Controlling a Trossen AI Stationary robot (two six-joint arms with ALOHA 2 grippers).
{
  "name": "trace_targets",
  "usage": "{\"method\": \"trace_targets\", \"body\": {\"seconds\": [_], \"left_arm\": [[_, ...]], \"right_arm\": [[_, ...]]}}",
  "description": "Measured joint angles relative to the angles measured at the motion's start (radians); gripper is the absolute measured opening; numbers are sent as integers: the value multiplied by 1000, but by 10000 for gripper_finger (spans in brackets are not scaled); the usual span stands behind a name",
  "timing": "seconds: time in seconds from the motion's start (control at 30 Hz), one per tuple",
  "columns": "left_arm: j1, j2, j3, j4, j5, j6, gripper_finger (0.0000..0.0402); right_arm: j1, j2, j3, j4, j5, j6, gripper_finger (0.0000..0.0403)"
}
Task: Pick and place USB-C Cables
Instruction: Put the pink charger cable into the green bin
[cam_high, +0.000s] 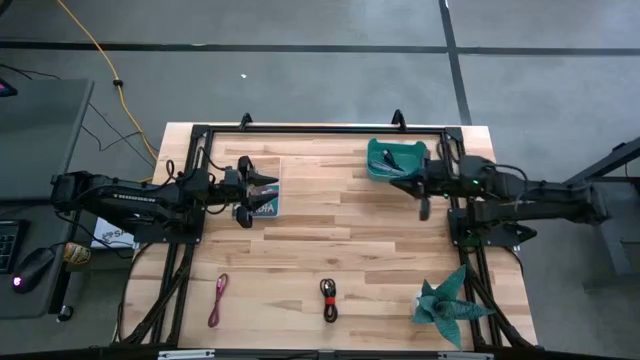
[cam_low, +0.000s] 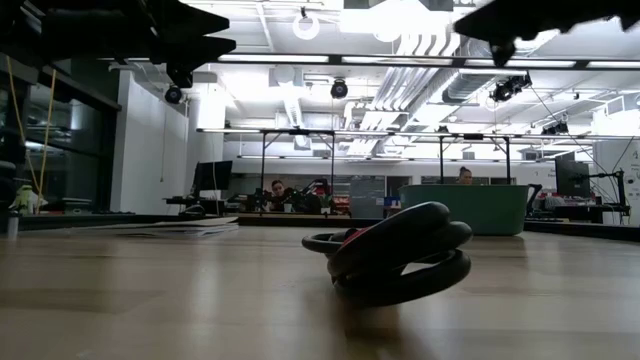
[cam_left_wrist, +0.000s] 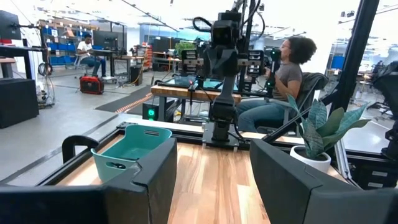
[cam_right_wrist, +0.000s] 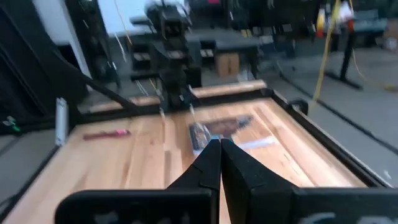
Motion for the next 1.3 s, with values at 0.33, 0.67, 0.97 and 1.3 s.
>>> {"method": "trace_targets", "body": {"seconds": [0.33, 0.67, 0.97, 1.3], "left_arm": [[0, 0, 0, 0, 0, 2, 182], [0, 0, 0, 0, 0, 3, 182], [0, 0, 0, -13, 0, -14, 182], [0, 0, 0, -15, 0, -15, 182]], "right_arm": [[-38, -233, -275, 220, -151, 9, 0], [-38, -236, -520, 526, -192, 57, 0], [-38, -301, -520, 344, -179, 48, 0], [-37, -589, -520, 100, -144, 69, 0]]}}
